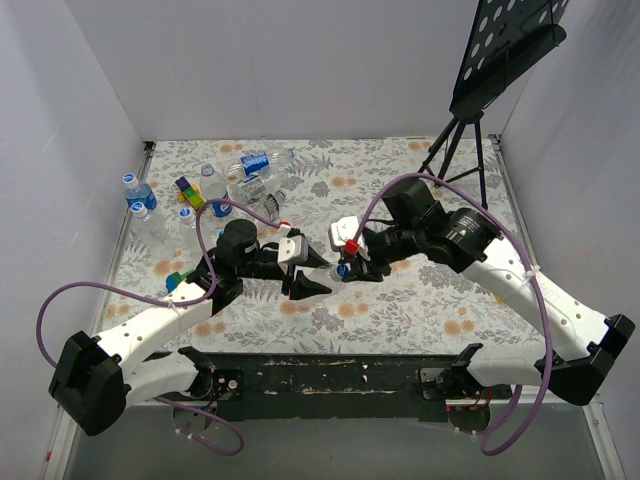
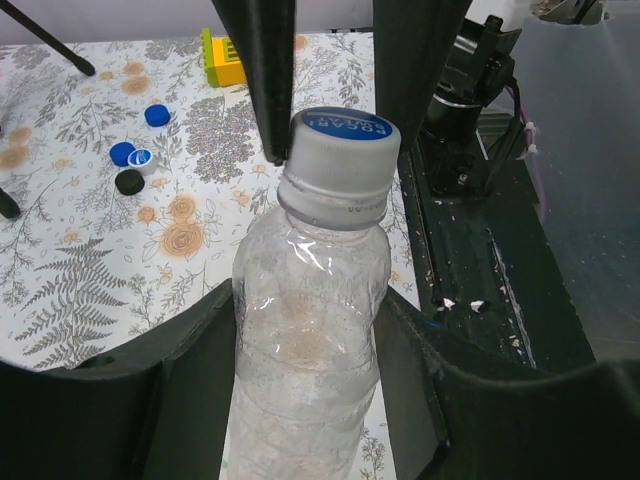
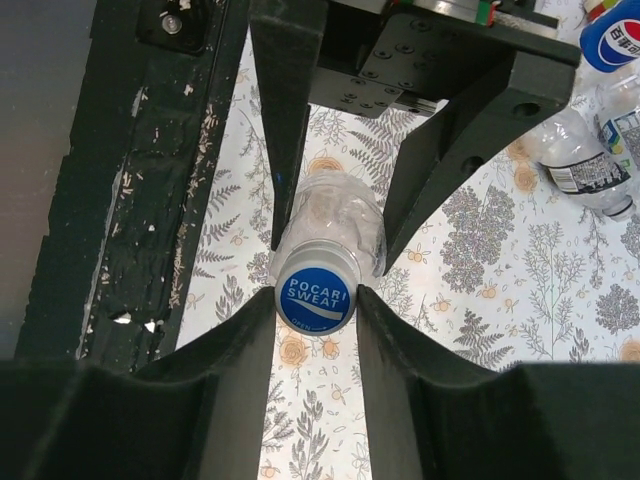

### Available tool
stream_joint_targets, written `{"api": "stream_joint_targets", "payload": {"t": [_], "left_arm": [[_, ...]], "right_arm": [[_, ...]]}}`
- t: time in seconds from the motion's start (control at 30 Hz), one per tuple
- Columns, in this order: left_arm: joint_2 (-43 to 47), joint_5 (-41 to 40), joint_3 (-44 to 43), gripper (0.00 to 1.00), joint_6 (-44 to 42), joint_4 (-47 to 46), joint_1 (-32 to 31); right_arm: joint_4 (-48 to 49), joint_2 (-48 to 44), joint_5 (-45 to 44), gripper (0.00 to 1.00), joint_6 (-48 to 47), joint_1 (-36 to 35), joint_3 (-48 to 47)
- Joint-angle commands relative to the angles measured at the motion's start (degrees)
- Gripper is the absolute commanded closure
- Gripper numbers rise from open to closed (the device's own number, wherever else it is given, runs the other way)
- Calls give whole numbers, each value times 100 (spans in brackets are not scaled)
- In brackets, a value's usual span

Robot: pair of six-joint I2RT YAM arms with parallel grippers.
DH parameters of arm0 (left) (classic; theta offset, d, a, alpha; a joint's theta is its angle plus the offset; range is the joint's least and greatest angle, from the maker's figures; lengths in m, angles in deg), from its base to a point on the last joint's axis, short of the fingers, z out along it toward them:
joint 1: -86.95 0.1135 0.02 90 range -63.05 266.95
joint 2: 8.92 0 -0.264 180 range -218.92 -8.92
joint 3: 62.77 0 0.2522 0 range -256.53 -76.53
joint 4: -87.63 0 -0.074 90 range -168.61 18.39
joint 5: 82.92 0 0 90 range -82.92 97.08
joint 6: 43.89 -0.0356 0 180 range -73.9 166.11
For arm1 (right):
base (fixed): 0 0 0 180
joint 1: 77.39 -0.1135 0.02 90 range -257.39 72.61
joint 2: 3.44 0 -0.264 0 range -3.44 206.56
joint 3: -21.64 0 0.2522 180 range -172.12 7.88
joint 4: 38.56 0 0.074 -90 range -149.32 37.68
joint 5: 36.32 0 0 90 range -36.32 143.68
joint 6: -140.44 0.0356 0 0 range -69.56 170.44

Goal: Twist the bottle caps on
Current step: Screw the bottle cap onto the plastic bottle.

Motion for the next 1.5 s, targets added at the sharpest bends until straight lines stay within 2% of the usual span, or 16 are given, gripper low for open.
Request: {"api": "stream_joint_targets", "payload": {"t": [0.0,0.17,0.2,0.33,0.47,0.6,0.77,0.97,1.2,1.3,1.37,1.47], "left_arm": [[12,168,-215,84,-49,33,40],[47,-7,-197,84,-102,-2,32],[65,-182,-180,84,-120,-28,32],[240,-1473,4,84,-111,-361,-3],[530,-2273,338,84,-49,-924,-117],[592,-2986,462,86,-295,-995,-468],[531,-3689,585,87,-454,-1153,-908],[417,-4480,708,87,-419,-1425,-1190],[224,-4745,699,88,-182,-1504,-1278],[127,-4911,726,89,221,-1654,-1269],[57,-5087,743,90,485,-1768,-1269],[-5,-5464,866,91,925,-2092,-1260]], "right_arm": [[-95,82,230,60,-81,-5,-278],[1,196,239,89,357,-5,-296],[71,223,169,98,629,-5,-287],[212,390,-314,99,1885,-14,-410],[738,258,-885,99,3177,-23,-130],[1030,109,-1395,99,3917,-14,82],[1082,179,-1967,99,4559,-23,108],[1197,188,-2248,99,4973,-23,302],[1258,197,-2354,99,5079,-23,249],[1618,-92,-2424,71,4982,-14,397],[1969,-435,-2556,56,4895,-14,626],[2697,-1085,-2679,44,4754,-22,1222]]}}
